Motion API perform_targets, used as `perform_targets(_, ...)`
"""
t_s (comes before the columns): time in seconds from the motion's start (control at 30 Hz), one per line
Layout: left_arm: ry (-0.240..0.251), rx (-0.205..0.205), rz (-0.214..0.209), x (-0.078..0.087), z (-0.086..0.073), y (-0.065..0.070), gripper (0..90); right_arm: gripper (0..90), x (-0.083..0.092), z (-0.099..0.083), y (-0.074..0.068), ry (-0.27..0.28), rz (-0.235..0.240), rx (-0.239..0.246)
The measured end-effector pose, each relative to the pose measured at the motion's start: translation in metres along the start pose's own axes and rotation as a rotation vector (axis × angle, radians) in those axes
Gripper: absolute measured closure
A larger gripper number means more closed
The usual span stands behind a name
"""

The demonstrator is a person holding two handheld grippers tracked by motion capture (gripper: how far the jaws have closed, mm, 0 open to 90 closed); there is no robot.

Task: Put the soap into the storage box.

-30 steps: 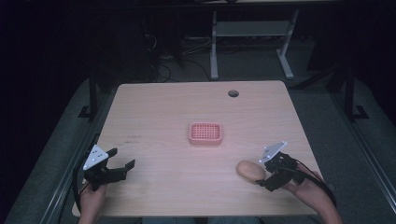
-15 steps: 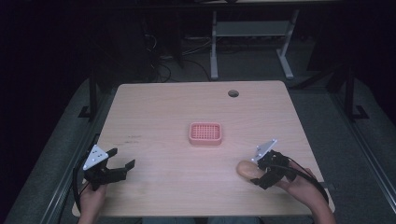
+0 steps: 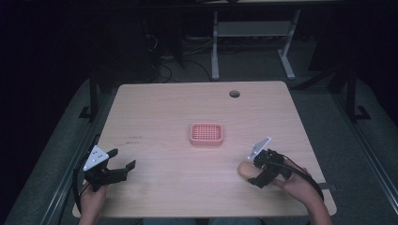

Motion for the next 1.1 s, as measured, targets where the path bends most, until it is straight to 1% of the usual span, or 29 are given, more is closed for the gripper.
perform_targets(0.1,0.003,0.000,-0.002,0.000,0.000,0.000,14.3,17.6,-0.004,0.001,0.000,-0.012,-0.001,0.005)
perform_targets(0.13,0.002,-0.001,-0.002,0.000,0.001,0.000,14.3,17.7,-0.005,0.001,-0.001,-0.019,0.001,-0.004)
perform_targets(0.2,0.003,-0.001,-0.002,0.000,0.001,0.001,14.3,17.6,-0.008,0.001,-0.001,-0.029,0.000,-0.005)
perform_targets(0.23,0.003,-0.001,-0.002,0.000,0.001,0.001,14.3,17.6,-0.009,0.001,-0.001,-0.035,-0.010,-0.001)
perform_targets(0.3,0.004,0.000,-0.002,0.000,0.001,0.000,14.3,17.4,-0.012,0.001,-0.002,-0.044,-0.004,0.000)
perform_targets(0.4,0.002,-0.001,-0.001,0.000,0.000,0.000,14.3,17.2,-0.015,0.001,-0.002,-0.065,-0.013,0.012)
perform_targets(0.57,0.005,0.002,-0.003,0.000,0.001,0.000,14.3,22.5,-0.018,0.001,0.000,-0.097,-0.021,0.002)
perform_targets(0.63,0.003,0.001,-0.003,0.000,0.001,0.000,14.3,24.3,-0.018,0.001,0.002,-0.101,-0.030,0.004)
perform_targets(0.73,0.005,-0.001,-0.003,0.000,0.001,0.001,14.3,27.3,-0.018,0.002,0.001,-0.104,-0.019,-0.001)
perform_targets(0.87,0.005,0.002,-0.003,0.000,0.001,0.000,14.3,29.9,-0.018,0.002,0.002,-0.109,-0.025,-0.003)
perform_targets(0.97,0.009,0.004,-0.004,0.000,0.002,0.001,14.3,30.1,-0.018,0.003,0.003,-0.112,-0.030,-0.003)
perform_targets(1.1,0.006,0.000,-0.005,0.000,0.002,0.001,14.3,31.1,-0.018,0.003,0.002,-0.116,-0.020,-0.006)
Point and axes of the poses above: each handheld gripper's, and its own axes: x roughly backward along the jaws, z roughly out of its top, y roughly to its right, the point moved 10 cm from there along -x, roughly forward along the jaws, and after that the axes turned 2 degrees about -x, right-handed, at the moved point
